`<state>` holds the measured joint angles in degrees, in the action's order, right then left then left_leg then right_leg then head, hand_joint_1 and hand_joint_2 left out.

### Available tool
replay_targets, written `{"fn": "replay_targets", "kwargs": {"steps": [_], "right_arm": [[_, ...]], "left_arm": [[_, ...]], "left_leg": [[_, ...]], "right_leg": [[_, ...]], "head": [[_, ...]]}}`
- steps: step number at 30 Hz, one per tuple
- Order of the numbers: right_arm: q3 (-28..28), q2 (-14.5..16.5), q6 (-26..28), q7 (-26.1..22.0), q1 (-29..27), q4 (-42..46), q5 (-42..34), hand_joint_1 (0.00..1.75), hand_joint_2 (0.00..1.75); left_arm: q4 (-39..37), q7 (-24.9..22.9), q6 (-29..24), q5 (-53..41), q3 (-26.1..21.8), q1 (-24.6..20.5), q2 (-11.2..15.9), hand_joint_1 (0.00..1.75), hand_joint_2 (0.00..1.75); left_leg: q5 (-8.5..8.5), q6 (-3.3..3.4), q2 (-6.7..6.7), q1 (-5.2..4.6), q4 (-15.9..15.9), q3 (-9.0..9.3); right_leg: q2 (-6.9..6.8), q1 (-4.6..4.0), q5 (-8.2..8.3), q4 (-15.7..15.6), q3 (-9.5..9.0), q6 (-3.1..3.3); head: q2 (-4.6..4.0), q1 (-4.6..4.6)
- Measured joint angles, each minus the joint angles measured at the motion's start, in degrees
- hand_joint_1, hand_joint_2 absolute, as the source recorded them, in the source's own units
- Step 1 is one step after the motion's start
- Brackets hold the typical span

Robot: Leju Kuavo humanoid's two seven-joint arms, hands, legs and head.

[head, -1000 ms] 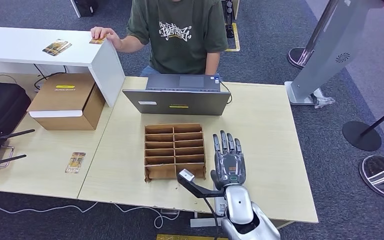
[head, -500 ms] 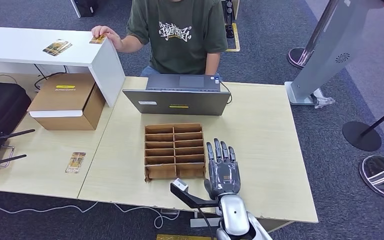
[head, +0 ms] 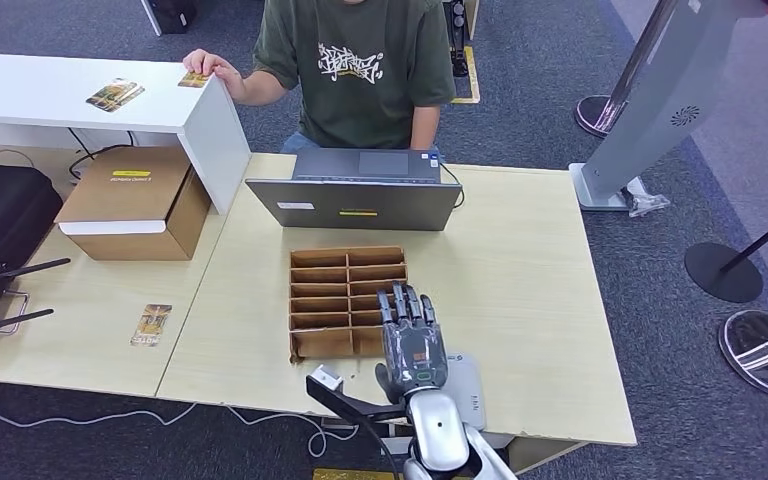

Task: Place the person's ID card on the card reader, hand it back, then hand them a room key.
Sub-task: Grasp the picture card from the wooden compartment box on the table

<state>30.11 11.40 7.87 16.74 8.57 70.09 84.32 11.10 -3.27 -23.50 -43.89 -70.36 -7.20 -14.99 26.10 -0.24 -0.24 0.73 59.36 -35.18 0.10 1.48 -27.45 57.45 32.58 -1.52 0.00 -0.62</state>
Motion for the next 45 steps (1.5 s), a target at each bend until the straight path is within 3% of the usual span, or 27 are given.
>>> {"fn": "replay_targets", "kwargs": {"steps": [14,27,45], "right_arm": [[0.0,-0.1,0.2,-0.8,0.4,-0.7,0.5,0.0,1.75],[-0.5,-3.4,0.2,-0.3,1.4,-0.6,1.0,0.0,1.75],[-1.0,-4.7,0.3,-0.6,1.9,-0.6,1.1,0.0,1.75]], "left_arm": [[0.0,-0.2,0.1,0.2,0.0,0.0,0.1,0.0,0.0],[0.0,-0.1,0.7,-0.2,0.0,0.1,0.6,0.0,0.0],[0.0,0.0,1.0,-0.7,0.0,0.1,0.9,0.0,0.0]], "left_leg": [[0.0,0.0,0.0,0.0,0.0,0.0],[0.0,0.0,0.0,0.0,0.0,0.01],[0.0,0.0,0.0,0.0,0.0,0.0]], "right_leg": [[0.0,0.0,0.0,0.0,0.01,0.0],[0.01,0.0,0.0,0.0,0.01,0.0],[0.01,0.0,0.01,0.0,0.0,0.0]], "head": [[0.0,0.01],[0.0,0.01],[0.0,0.01]]}}
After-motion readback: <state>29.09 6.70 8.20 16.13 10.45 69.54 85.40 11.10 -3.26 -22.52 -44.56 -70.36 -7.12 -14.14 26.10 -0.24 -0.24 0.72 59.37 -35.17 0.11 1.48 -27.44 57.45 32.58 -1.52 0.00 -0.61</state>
